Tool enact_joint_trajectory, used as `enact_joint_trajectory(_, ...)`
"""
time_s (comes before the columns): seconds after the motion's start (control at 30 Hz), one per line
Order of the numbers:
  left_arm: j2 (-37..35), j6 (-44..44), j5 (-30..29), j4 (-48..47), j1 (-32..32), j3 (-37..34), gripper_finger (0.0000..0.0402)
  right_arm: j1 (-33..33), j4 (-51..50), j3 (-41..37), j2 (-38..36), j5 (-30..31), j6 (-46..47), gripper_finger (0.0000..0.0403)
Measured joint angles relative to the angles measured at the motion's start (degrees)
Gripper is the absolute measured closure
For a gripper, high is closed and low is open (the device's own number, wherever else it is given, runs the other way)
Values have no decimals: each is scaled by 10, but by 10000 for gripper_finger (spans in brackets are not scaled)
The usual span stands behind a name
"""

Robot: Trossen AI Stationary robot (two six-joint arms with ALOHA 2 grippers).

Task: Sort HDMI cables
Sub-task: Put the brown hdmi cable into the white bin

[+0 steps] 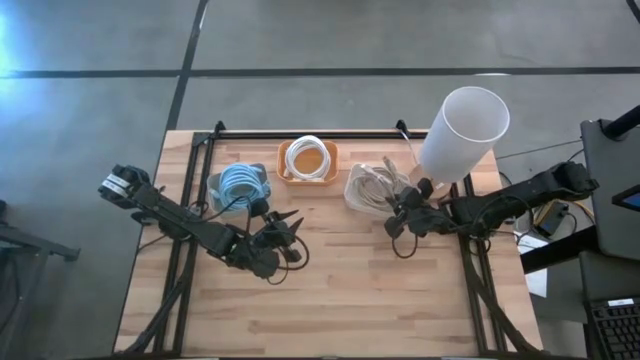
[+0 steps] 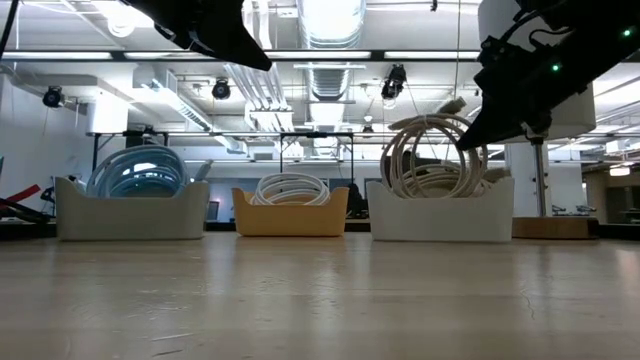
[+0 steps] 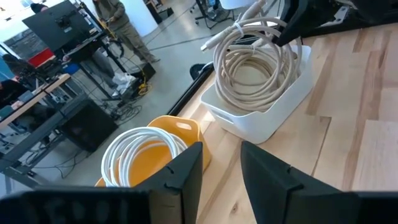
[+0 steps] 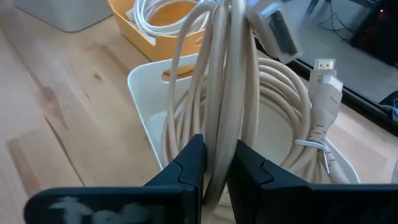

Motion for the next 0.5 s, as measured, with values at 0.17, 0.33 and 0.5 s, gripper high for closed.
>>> enact_joint_trajectory(0.17, 0, -4, 3, 0, 0, 0, 276, 0, -8, -1, 0, -2, 0, 345)
enact_joint_trajectory(0.33, 0, -5, 11, 0, 0, 0, 276, -1, -12, -2, 1, -2, 0, 306)
enact_joint_trajectory(0.5, 0, -6, 13, 0, 0, 0, 276, -1, -10, -2, 1, 50, 2, 276)
